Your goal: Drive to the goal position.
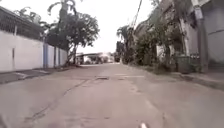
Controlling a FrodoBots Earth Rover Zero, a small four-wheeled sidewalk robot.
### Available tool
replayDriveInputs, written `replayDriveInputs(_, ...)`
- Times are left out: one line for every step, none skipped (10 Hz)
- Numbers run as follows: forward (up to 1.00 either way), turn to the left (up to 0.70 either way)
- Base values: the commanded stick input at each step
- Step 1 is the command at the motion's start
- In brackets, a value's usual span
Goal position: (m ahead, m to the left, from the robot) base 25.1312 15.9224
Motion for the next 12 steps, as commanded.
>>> replayDriveInputs(1.0, -0.27)
replayDriveInputs(1.0, -0.27)
replayDriveInputs(1.0, -0.27)
replayDriveInputs(1.0, -0.27)
replayDriveInputs(1.0, -0.27)
replayDriveInputs(1.0, -0.25)
replayDriveInputs(1.0, 0.0)
replayDriveInputs(1.0, 0.0)
replayDriveInputs(1.0, 0.0)
replayDriveInputs(1.0, 0.0)
replayDriveInputs(1.0, 0.0)
replayDriveInputs(1.0, 0.0)
